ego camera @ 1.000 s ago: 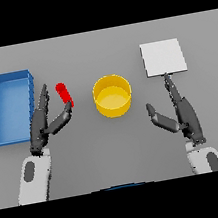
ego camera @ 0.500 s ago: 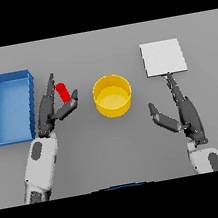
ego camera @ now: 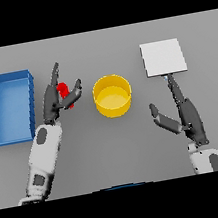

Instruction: Pick up the red beaker and tilt it to pour out 1 green nut into yellow bowl. Pick up the yellow bowl and place it on the metallic measuring scale.

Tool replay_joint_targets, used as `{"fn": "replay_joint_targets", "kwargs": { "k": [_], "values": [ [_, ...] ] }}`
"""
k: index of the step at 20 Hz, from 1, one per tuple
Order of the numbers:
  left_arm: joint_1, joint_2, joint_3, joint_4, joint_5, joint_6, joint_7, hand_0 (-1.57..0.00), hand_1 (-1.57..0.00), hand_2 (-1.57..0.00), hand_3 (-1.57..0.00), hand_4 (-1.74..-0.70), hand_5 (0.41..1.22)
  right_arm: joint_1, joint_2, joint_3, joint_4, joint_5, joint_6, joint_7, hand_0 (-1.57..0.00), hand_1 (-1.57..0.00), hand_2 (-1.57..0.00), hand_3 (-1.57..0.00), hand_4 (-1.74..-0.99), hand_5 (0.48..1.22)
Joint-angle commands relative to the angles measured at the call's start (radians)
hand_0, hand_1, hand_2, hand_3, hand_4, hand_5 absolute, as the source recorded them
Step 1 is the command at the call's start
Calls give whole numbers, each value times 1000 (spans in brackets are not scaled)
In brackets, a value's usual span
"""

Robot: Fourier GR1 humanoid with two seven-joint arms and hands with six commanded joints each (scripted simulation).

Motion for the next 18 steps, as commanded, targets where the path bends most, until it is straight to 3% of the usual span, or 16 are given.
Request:
{"fn": "replay_joint_targets", "kwargs": {
  "k": [1,2,4,7,8,11,13,15,18],
  "values": [
    [-5,-7,10,15,8,8,-32,-93,-141,-150,-47,-1324,741,0,6,5,4,8,-5,1,1,1,1,1,-1255,691],
    [-12,-21,16,30,7,27,-36,-322,-364,-358,-218,-1355,770,-3,6,5,3,15,-11,4,1,1,1,1,-1252,690],
    [-23,-28,29,64,9,44,-58,-772,-799,-794,-584,-1480,933,-18,-3,0,2,7,-2,14,1,1,1,1,-1245,692],
    [-41,-39,36,86,13,38,-105,-1162,-1176,-1173,-997,-1601,1073,-4,11,11,2,16,-9,18,1,1,1,1,-1233,688],
    [-37,-44,35,88,12,45,-116,-1244,-1255,-1253,-1111,-1572,1103,-6,16,10,20,15,-10,8,1,1,1,1,-1233,686],
    [-44,-40,47,79,30,52,-109,-1403,-1409,-1408,-1336,-1654,1127,-15,13,6,25,17,-14,-5,1,1,1,1,-1207,677],
    [-52,-37,41,58,27,58,-100,-1464,-1467,-1467,-1420,-1686,1129,-36,7,3,26,27,-21,12,1,1,1,1,-1186,670],
    [-53,-21,26,27,17,58,-90,-1502,-1505,-1504,-1475,-1706,1126,-22,4,3,28,31,-23,-6,1,1,1,1,-1160,664],
    [-49,19,-27,-56,-28,45,-34,-1536,-1537,-1537,-1522,-1723,1127,-21,1,11,36,64,-39,-3,1,1,1,1,-1116,656]
  ]
}}
